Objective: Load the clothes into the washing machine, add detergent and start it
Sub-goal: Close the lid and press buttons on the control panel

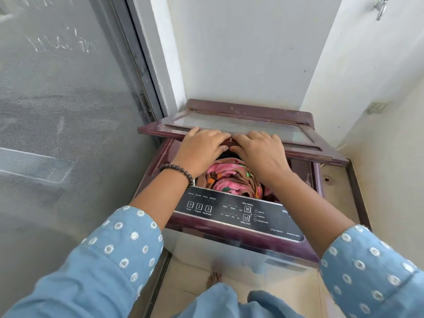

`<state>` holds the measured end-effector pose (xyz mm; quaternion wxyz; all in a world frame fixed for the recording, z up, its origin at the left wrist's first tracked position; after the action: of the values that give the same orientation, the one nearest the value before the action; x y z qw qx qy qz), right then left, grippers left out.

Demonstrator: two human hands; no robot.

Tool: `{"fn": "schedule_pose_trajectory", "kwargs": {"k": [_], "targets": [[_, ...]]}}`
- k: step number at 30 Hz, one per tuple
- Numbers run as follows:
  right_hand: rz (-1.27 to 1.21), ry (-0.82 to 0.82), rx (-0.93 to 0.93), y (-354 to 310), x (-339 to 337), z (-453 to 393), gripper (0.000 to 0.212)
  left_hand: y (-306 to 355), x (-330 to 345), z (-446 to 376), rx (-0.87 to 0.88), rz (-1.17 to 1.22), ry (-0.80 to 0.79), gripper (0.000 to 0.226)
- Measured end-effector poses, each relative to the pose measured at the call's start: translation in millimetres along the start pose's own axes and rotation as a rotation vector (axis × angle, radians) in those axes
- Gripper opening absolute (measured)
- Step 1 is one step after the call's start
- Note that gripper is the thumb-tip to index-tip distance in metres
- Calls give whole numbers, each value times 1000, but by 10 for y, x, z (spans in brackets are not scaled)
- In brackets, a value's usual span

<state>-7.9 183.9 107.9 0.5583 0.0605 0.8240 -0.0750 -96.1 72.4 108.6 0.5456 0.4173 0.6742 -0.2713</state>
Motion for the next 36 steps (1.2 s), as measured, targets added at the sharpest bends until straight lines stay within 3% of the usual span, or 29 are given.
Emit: {"fn": "schedule_pose_trajectory", "kwargs": {"k": [16,36], "targets": [[7,-144,51,-150,796,546,37,36,836,577,-75,74,-88,44],[-46,-214,112,-163,1096,727,32,22,1140,705,-97,148,-102,33]]}}
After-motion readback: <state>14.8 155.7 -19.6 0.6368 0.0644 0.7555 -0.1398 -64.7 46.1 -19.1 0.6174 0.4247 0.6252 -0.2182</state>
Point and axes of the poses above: each hand's wrist, its own z-axis away from the middle knuckle, its own x-axis out of the palm, y = z × x, the point moved 5 cm from there along -z, towards the middle knuckle, and after that the axes turned 1 degree about z, right-handed, at the moved point
